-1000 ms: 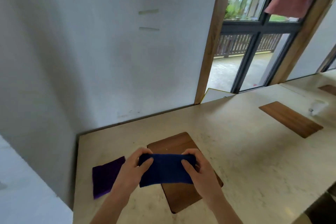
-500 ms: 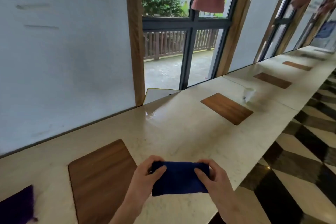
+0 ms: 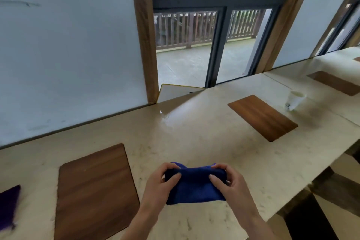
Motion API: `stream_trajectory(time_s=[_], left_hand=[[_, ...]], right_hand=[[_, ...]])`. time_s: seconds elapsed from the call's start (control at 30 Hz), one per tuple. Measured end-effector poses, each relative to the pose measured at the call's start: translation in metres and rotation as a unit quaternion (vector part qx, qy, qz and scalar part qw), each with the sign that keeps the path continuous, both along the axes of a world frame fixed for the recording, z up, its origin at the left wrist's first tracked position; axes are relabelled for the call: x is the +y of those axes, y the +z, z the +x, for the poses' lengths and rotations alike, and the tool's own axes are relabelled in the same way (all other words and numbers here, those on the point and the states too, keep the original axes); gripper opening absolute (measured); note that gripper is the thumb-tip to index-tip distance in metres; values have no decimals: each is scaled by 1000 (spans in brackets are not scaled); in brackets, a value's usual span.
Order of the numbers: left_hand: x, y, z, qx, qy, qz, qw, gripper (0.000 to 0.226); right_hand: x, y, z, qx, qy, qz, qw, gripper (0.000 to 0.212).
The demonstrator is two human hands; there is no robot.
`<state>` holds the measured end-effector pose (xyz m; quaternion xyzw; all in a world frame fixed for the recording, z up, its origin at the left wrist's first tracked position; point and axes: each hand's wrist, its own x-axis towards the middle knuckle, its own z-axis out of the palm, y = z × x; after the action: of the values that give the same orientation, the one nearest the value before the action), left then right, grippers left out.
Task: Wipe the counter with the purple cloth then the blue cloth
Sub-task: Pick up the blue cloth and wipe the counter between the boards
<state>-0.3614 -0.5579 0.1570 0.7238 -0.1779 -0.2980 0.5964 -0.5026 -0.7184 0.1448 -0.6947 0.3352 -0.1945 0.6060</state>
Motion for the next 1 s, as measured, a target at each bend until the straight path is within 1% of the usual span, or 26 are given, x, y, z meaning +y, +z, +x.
stream_trajectory(time_s=[0.13, 0.23, 0.4, 0.47, 0.57, 0.6, 0.67, 0.77, 0.83, 0.9, 0.97, 1.0], left_hand=[[-33, -31, 28, 0, 39, 14, 999, 18], [-58, -60, 45, 39, 60, 29, 997, 28], [-88, -104, 64, 100, 92, 44, 990, 44], [-95, -122, 70, 123, 91, 45, 987, 48], [-107, -151, 80, 126, 83, 55, 987, 54], [-111, -161, 82, 121, 78, 69, 987, 55], [-116, -180, 85, 104, 59, 129, 984, 59], [-123, -200, 83, 72, 28, 228, 971, 65], [-128, -206, 77, 49, 13, 284, 957, 71], [-129, -209, 69, 9, -13, 362, 932, 80], [-123, -213, 64, -75, -48, 455, 886, 89], [-118, -217, 64, -113, -64, 493, 860, 92]], right_hand=[[-39, -21, 34, 15, 31, 40, 999, 33], [-69, -46, 57, 38, 60, 62, 996, 41], [-111, -84, 93, 93, 145, 94, 981, 53], [-124, -101, 105, 102, 174, 97, 975, 56], [-145, -126, 125, 116, 215, 94, 965, 59], [-151, -136, 131, 132, 233, 81, 960, 59], [-159, -158, 142, 182, 277, 25, 943, 57], [-166, -191, 149, 262, 326, -57, 907, 56], [-169, -201, 147, 294, 347, -111, 884, 57], [-170, -203, 144, 320, 368, -206, 848, 62], [-166, -200, 138, 362, 372, -309, 797, 69], [-164, -200, 135, 382, 365, -342, 777, 71]])
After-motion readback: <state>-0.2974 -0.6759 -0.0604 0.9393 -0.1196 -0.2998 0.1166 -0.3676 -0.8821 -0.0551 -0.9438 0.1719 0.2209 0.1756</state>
